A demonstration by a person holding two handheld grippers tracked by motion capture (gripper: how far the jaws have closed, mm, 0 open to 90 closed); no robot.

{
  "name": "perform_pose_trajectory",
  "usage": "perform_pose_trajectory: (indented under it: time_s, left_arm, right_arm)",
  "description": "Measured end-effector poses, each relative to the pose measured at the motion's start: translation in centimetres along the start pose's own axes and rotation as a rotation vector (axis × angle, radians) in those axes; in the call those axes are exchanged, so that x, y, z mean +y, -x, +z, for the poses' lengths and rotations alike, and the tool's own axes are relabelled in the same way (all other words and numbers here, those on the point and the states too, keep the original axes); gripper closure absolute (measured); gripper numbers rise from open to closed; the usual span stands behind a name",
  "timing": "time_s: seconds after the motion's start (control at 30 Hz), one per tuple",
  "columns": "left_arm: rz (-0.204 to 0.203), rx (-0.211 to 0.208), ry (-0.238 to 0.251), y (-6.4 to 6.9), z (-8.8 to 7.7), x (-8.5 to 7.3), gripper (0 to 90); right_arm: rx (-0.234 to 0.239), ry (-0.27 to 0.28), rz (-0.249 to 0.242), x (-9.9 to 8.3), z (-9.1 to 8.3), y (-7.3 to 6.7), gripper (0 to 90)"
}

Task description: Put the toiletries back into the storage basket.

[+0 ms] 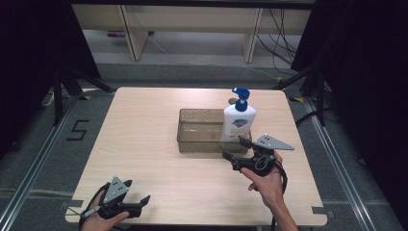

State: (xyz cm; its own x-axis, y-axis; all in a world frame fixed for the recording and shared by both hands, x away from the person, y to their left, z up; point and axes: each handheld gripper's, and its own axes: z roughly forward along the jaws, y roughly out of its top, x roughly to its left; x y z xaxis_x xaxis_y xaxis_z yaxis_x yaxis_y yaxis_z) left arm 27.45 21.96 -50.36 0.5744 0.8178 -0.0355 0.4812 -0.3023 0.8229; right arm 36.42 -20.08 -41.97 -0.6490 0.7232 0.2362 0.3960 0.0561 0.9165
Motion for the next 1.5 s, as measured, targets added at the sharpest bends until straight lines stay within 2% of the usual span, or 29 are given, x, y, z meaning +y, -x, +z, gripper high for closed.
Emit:
perform_pose_trajectory:
  time_s: [0.03, 0.1, 0.13, 0.17, 0.2, 0.3, 0.67, 0.83, 1.03, 1.07, 1.2, 1.23, 1.3, 1.37, 1.4, 1.43, 1.5]
  left_arm:
    - [-0.001, 0.000, -0.001, 0.0, 0.0, 0.0, 14.8]
    - [-0.001, 0.000, -0.001, 0.0, 0.0, 0.0, 14.8]
    - [-0.001, 0.001, 0.000, 0.0, 0.0, 0.0, 14.8]
    - [-0.001, 0.001, 0.000, 0.0, 0.0, 0.0, 14.8]
    - [0.000, 0.001, 0.000, 0.0, 0.0, 0.0, 14.8]
    - [0.005, 0.002, -0.004, 0.0, -0.1, 0.0, 14.8]
    - [0.008, 0.000, -0.007, 0.0, 0.0, 0.0, 14.7]
    - [0.011, -0.005, -0.002, 0.0, 0.0, 0.0, 14.8]
    - [0.012, -0.007, -0.002, 0.0, 0.0, 0.0, 14.7]
    - [0.012, -0.007, -0.002, 0.0, 0.0, 0.0, 14.7]
    - [0.012, -0.008, -0.003, 0.0, 0.0, 0.0, 14.7]
    - [0.012, -0.007, -0.002, 0.0, 0.0, 0.0, 14.7]
    - [0.012, -0.008, -0.003, 0.0, 0.0, 0.0, 14.7]
    - [0.012, -0.008, -0.003, 0.0, 0.0, 0.0, 14.7]
    - [0.012, -0.007, -0.002, 0.0, 0.0, 0.0, 14.8]
    - [0.013, -0.008, -0.003, 0.0, 0.0, 0.0, 14.8]
    - [0.012, -0.008, -0.003, 0.0, 0.0, 0.0, 14.7]
  right_arm:
    - [-0.007, -0.010, 0.023, -0.2, 0.0, -0.1, 15.8]
    - [0.001, -0.012, 0.024, -0.4, -0.1, -0.2, 15.7]
    - [0.000, -0.005, 0.000, -0.5, -0.2, 0.0, 15.6]
    - [-0.002, -0.008, 0.016, -0.6, -0.3, -0.1, 15.6]
    - [-0.007, -0.008, -0.010, -0.7, -0.3, 0.1, 15.5]
    - [-0.011, -0.003, -0.016, -1.1, -0.5, 0.0, 15.4]
    - [0.001, -0.022, -0.009, -2.7, -1.1, -0.1, 15.4]
    - [0.001, -0.036, 0.012, -3.5, -1.6, -0.4, 15.4]
    - [0.010, -0.038, 0.009, -4.3, -1.8, -0.5, 15.4]
    - [0.007, -0.043, 0.025, -4.5, -1.8, -0.6, 15.4]
    - [-0.014, -0.056, 0.011, -4.9, -2.1, -0.4, 15.4]
    - [0.004, -0.048, 0.024, -5.2, -2.2, -0.5, 15.4]
    - [0.005, -0.053, 0.032, -5.3, -2.4, -0.6, 15.4]
    - [0.004, -0.037, 0.019, -5.5, -2.3, -0.5, 15.4]
    - [-0.001, -0.049, 0.015, -5.5, -2.5, -0.5, 15.4]
    - [0.002, -0.050, 0.030, -5.6, -2.5, -0.6, 15.4]
    - [0.012, -0.042, 0.026, -5.8, -2.6, -0.7, 15.4]
